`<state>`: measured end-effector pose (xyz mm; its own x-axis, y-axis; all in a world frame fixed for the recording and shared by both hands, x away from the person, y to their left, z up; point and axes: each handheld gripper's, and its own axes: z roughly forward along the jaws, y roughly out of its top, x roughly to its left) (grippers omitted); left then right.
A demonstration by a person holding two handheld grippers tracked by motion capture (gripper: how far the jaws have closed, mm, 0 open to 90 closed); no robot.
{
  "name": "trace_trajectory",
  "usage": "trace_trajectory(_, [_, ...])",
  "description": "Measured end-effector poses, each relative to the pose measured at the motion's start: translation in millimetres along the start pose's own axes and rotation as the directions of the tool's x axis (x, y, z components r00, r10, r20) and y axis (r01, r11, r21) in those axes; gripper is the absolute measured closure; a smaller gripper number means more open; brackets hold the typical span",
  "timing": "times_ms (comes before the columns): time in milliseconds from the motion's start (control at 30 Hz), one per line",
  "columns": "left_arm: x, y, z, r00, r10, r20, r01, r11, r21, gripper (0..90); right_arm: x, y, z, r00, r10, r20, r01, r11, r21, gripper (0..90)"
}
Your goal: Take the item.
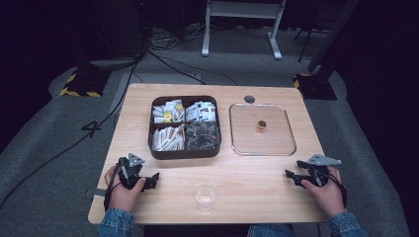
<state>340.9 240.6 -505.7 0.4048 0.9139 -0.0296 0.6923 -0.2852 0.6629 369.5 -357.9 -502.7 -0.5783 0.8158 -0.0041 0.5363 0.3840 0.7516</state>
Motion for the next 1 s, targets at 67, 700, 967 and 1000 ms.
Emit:
trace_trajectory(67, [0.1, 0.2, 0.2, 1.0000, 0.002, -0.001, -0.002, 1.0000, -0.001, 0.0, -0.2, -0.2, -0.2, 1.0000, 0.001, -0.001, -0.001, 1.000, -0.001, 31.5])
trace_trajectory(700, [0.1, 0.5, 0.4, 1.0000, 0.003, 0.000, -0.003, 1.0000, 0.000, 0.1, 0.6, 0.7, 1.0, 1.0000, 0.003, -0.004, -0.003, 1.000, 0.002, 29.0])
trace_trajectory(967, [0.5, 0.7, 0.6, 1.0000, 0.007, 0.005, -0.007, 1.0000, -0.001, 0.2, 0.1, 0.2, 0.1, 0.9998, 0.003, -0.020, -0.003, 1.000, -0.001, 29.0])
trace_trajectory(1000, [0.5, 0.7, 0.6, 1.0000, 0.007, 0.005, -0.007, 1.0000, -0.001, 0.2, 0.1, 0.2, 0.1, 0.9998, 0.004, -0.021, -0.004, 1.000, -0.001, 29.0])
